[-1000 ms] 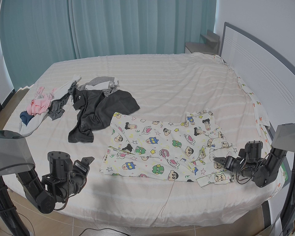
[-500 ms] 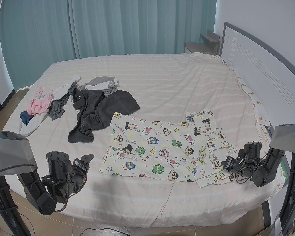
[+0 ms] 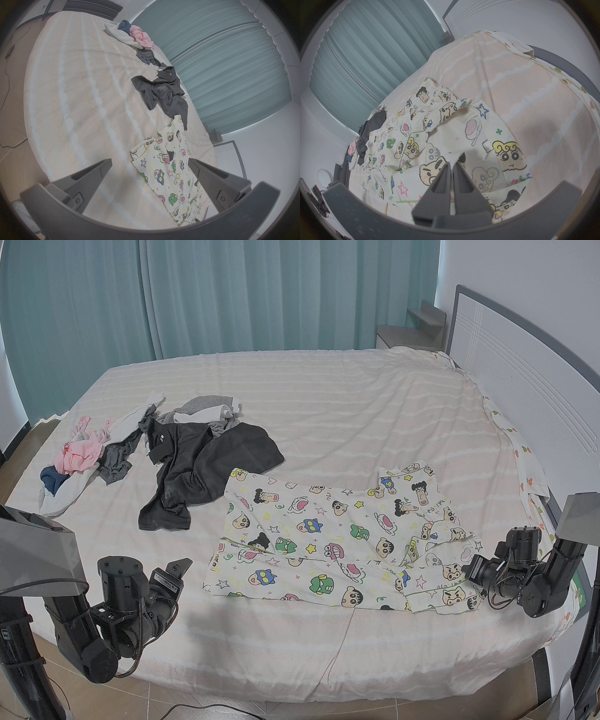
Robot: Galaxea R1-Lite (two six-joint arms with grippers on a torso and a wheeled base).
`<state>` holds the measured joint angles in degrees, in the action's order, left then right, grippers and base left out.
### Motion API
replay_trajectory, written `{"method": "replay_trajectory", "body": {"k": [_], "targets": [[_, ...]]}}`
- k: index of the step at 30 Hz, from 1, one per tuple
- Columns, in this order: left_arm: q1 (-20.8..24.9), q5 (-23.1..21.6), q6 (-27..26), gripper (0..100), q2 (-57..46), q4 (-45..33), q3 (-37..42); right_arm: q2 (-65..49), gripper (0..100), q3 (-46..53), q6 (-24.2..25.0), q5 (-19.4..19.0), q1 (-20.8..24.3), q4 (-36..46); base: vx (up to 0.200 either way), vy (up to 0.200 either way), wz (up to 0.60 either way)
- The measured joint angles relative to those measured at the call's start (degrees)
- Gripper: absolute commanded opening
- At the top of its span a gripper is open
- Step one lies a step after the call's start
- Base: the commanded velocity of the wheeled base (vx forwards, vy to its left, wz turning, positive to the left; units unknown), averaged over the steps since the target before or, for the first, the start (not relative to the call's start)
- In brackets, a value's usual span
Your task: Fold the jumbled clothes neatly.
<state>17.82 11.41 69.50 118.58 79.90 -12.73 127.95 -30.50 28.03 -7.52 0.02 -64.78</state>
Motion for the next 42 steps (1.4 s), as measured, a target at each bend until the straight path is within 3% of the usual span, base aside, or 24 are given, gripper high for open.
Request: {"method": "replay_trajectory", "body": {"k": [12, 13, 26, 37, 42], "targets": [[0.48, -0.17, 0.05, 100, 0.66, 0.00, 0.17, -0.09, 0, 2.61, 0.02, -0.06, 0.00, -2.30, 0.000, 0.000, 0.00], [0.65, -0.24, 0.10, 100, 0.66, 0.00, 0.17, -0.09, 100, 3.02, 0.05, -0.09, 0.00, -2.63, 0.000, 0.000, 0.00], [6.95, -0.88, -1.40, 100, 0.52, -0.11, -0.41, -3.39, 100, 7.55, 0.74, 2.17, -0.02, -9.23, 0.000, 0.000, 0.00], [10.03, -2.16, -6.58, 100, 0.96, -0.66, -1.74, -18.99, 100, 17.38, 0.88, 2.95, 0.11, -10.59, 0.000, 0.000, 0.00], [10.59, -2.27, -8.02, 100, 1.22, -0.57, -2.26, -26.33, 100, 22.19, 0.88, 2.99, 1.07, -10.65, 0.200, 0.000, 0.00]]}}
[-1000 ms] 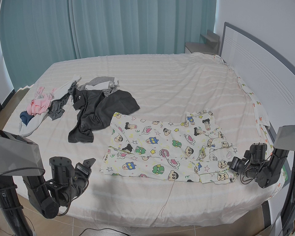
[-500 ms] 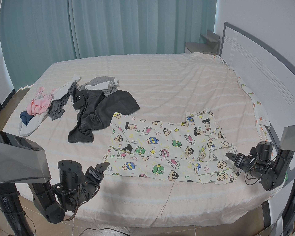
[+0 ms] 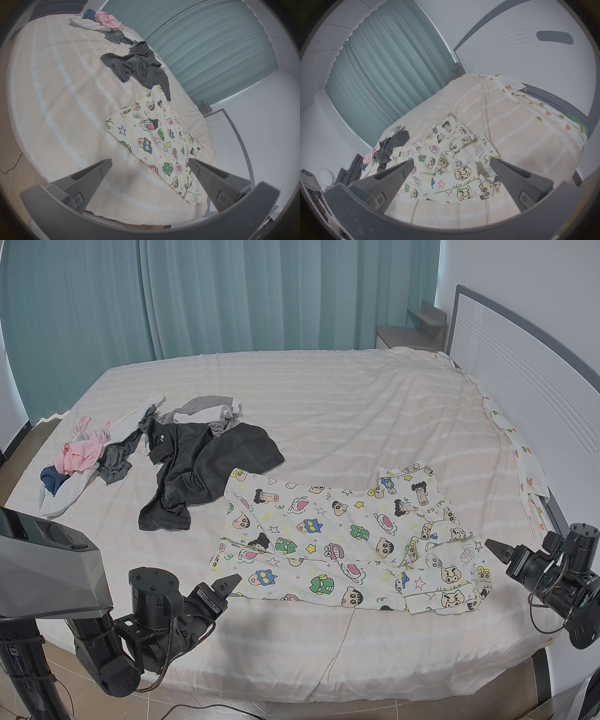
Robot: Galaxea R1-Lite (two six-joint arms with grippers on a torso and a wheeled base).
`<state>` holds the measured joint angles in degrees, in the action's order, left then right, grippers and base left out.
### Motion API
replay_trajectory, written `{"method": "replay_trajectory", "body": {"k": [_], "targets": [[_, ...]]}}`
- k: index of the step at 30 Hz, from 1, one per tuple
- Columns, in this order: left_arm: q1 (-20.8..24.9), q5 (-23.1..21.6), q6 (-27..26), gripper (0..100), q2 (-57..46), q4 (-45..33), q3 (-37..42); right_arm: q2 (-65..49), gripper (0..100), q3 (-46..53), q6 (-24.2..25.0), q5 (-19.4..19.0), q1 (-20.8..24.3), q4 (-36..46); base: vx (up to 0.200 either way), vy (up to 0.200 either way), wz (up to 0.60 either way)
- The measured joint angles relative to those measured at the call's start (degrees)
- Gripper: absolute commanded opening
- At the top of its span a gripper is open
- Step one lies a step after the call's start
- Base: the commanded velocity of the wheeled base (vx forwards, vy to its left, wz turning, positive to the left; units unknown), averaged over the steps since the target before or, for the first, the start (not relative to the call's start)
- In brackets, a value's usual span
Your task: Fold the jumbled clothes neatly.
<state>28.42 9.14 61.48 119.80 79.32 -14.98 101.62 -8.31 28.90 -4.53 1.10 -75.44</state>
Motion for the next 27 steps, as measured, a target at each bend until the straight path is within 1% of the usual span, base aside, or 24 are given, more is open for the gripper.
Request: {"method": "replay_trajectory", "body": {"k": [7, 17, 22, 27], "targets": [[0.61, -0.12, -1.67, 100, 0.21, 0.24, -0.30, -7.52, 100, 3.77, -0.01, 0.05, 0.39, 0.04, 0.200, 0.000, 0.00], [0.93, 0.43, -2.30, 100, 1.67, 0.51, -0.28, -16.01, 100, 6.36, -0.13, 0.13, 0.22, 0.50, 0.000, 0.000, 0.00], [1.01, 2.93, -2.35, 100, 3.02, 0.49, -0.39, -18.25, 100, 7.16, -0.46, 0.00, 0.35, 0.52, 0.000, 0.000, 0.00], [1.56, 3.19, -2.35, 100, 4.05, 0.49, -0.72, -18.99, 100, 7.27, -0.50, -0.37, 0.39, 0.50, 0.000, -0.200, 0.00]]}}
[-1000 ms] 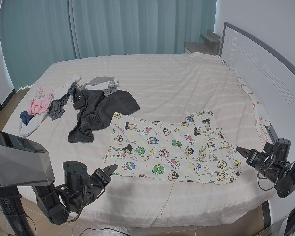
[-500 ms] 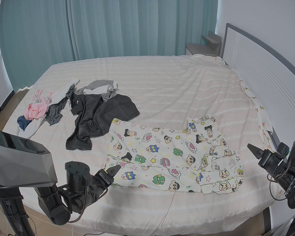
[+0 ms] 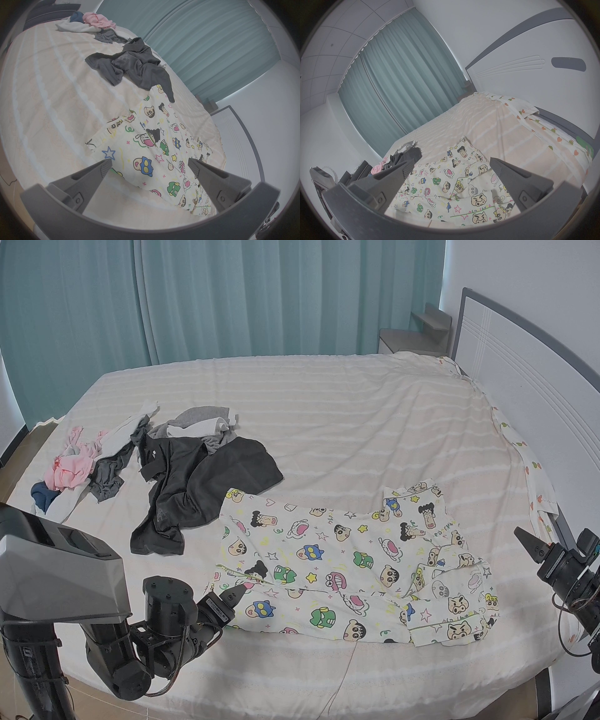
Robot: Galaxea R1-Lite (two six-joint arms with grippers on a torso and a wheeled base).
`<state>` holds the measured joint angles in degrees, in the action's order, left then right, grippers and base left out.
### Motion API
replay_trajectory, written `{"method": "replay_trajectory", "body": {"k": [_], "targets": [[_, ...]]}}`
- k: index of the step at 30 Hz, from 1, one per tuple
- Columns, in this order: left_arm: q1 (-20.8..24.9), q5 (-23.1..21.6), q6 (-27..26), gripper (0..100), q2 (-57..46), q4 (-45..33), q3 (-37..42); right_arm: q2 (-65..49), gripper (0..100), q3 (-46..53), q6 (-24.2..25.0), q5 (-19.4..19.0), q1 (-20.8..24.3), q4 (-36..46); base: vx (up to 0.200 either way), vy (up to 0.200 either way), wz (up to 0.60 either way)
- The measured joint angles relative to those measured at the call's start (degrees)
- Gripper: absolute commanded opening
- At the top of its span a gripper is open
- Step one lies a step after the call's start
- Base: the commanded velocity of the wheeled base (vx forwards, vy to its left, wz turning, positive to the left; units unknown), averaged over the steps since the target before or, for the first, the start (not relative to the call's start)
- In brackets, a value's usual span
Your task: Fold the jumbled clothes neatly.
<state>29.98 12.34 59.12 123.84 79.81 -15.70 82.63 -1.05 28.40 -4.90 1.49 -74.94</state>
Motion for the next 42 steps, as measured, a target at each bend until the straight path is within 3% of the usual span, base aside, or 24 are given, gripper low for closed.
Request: {"method": "replay_trajectory", "body": {"k": [11, 19, 30, 42], "targets": [[0.91, 0.11, 0.00, 100, 1.65, 0.05, -0.83, -0.46, 100, 0.04, 0.00, -0.21, -0.01, 0.00, 0.000, -0.200, 0.00], [1.06, 0.28, 0.65, 100, 1.87, 0.09, 1.24, -0.38, 100, 0.04, 0.13, -0.27, -0.01, 0.00, 0.000, 0.000, 0.00], [-0.54, 0.15, 7.57, 100, -0.13, 0.05, 8.96, 0.01, 100, 0.04, 0.41, -1.01, -0.01, 0.13, 0.000, 0.000, 0.00], [-5.56, 2.19, 8.56, 100, 5.34, 0.09, 5.67, 0.15, 100, 0.04, 0.50, -1.44, 0.05, 2.79, 0.000, 0.000, 0.00]]}}
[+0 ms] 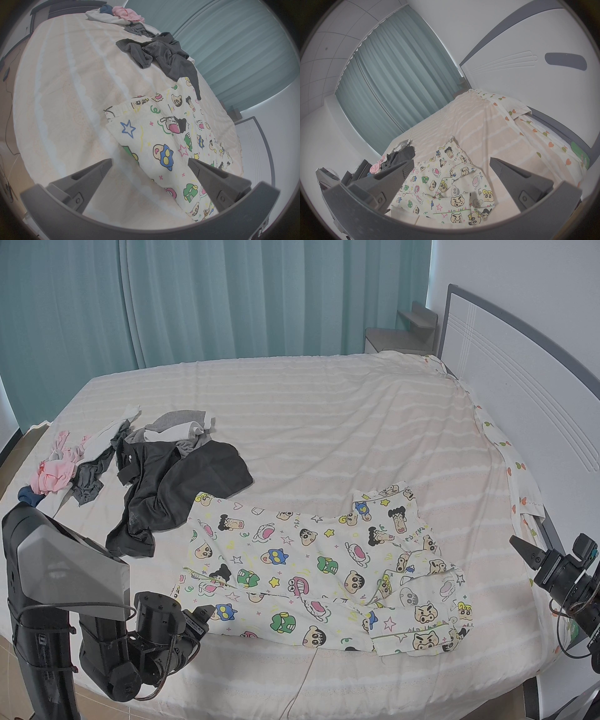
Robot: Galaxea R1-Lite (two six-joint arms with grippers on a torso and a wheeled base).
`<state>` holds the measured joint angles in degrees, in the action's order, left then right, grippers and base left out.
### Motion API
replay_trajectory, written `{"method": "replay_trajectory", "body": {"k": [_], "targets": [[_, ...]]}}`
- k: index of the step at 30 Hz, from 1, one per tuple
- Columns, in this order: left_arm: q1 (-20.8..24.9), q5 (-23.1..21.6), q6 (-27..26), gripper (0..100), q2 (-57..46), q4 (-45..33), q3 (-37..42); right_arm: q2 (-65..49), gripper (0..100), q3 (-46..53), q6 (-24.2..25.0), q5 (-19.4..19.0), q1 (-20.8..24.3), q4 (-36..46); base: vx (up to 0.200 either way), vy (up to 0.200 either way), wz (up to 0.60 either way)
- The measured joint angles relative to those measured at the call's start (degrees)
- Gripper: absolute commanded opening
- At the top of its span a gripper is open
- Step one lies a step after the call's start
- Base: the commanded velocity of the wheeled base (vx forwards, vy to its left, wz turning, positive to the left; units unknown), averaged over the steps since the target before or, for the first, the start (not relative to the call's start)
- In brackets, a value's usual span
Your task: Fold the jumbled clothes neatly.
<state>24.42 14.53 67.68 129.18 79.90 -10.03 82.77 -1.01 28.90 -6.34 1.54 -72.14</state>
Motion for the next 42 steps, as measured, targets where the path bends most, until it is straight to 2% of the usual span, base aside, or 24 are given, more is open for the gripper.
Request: {"method": "replay_trajectory", "body": {"k": [5, 17, 36, 37, 42], "targets": [[0.02, 0.52, -0.20, 100, 1.74, -0.02, -1.46, 0.33, 100, 0.00, -0.04, -1.91, 0.46, 0.30, 0.000, 0.000, 0.00], [-2.79, 0.90, -3.17, 100, 4.39, -0.02, -5.25, 3.00, 100, 0.00, -0.59, -1.40, 3.67, 0.33, 0.000, 0.000, 0.00], [-5.35, 2.51, -3.39, 100, 6.49, -0.02, -10.63, 5.79, 100, 0.00, -0.83, -1.38, 3.72, 0.27, 0.000, 0.000, 0.00], [-5.40, 2.68, -3.45, 0, 6.60, -0.02, -10.72, 6.08, 100, 0.00, -0.77, -1.51, 3.72, 0.27, 0.000, 0.000, 0.00], [-5.55, 3.08, -4.64, 0, 7.09, -0.04, -11.00, 8.44, 100, 0.00, 0.24, -1.93, 3.75, 0.29, 0.000, 0.000, 0.00]]}}
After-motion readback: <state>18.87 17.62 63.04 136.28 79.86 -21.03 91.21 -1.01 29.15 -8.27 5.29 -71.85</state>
